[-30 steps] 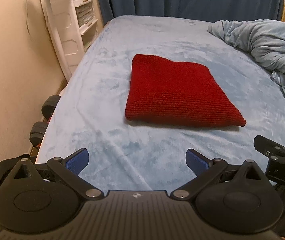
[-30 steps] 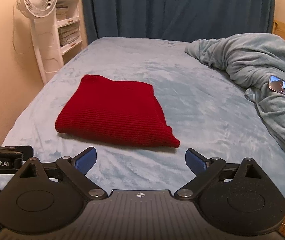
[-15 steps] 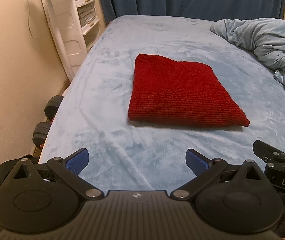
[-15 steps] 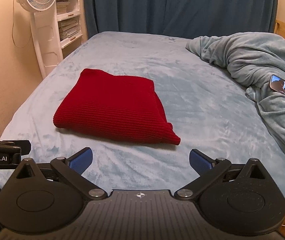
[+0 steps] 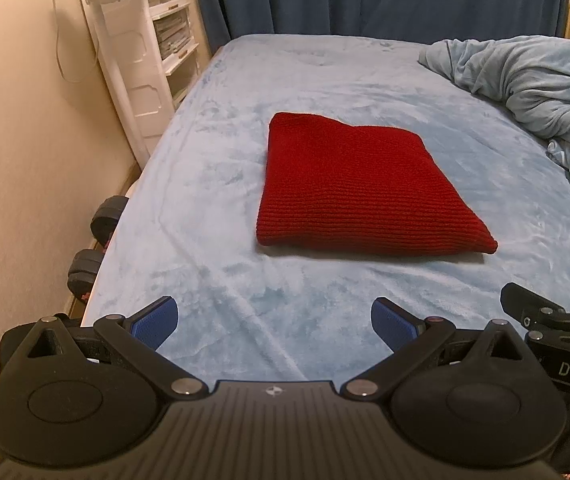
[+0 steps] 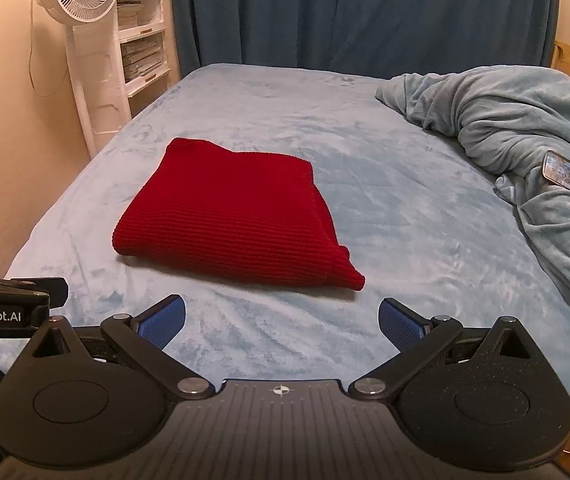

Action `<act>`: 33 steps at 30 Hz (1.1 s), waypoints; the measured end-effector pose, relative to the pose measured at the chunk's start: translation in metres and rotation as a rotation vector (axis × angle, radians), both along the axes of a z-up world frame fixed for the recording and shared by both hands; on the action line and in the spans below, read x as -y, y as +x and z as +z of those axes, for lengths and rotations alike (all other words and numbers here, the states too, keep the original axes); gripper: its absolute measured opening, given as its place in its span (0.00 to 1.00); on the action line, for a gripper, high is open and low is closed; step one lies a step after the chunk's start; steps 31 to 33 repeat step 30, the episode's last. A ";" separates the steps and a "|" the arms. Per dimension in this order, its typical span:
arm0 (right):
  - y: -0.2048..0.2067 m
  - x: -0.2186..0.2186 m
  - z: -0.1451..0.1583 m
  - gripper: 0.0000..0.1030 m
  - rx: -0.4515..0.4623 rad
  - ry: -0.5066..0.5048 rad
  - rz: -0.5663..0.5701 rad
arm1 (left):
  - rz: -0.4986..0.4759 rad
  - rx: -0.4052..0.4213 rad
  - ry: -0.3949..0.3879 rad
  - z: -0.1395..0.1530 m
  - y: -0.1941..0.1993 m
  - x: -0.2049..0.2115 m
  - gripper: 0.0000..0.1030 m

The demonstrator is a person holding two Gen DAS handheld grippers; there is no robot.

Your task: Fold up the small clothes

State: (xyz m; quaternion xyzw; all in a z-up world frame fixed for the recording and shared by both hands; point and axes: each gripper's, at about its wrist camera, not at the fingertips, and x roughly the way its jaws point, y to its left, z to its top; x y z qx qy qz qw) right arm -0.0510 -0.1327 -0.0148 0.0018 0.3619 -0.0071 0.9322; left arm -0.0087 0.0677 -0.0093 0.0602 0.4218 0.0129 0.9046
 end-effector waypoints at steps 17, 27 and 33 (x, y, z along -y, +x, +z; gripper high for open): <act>-0.002 0.000 0.001 0.99 0.002 0.004 0.008 | -0.002 0.000 0.003 0.001 -0.001 0.000 1.00; -0.004 -0.002 0.000 0.99 -0.003 0.009 0.019 | -0.015 0.007 0.029 -0.002 -0.005 0.002 1.00; -0.004 -0.002 0.001 0.99 -0.005 0.017 0.032 | -0.010 -0.014 0.013 -0.005 -0.003 0.002 1.00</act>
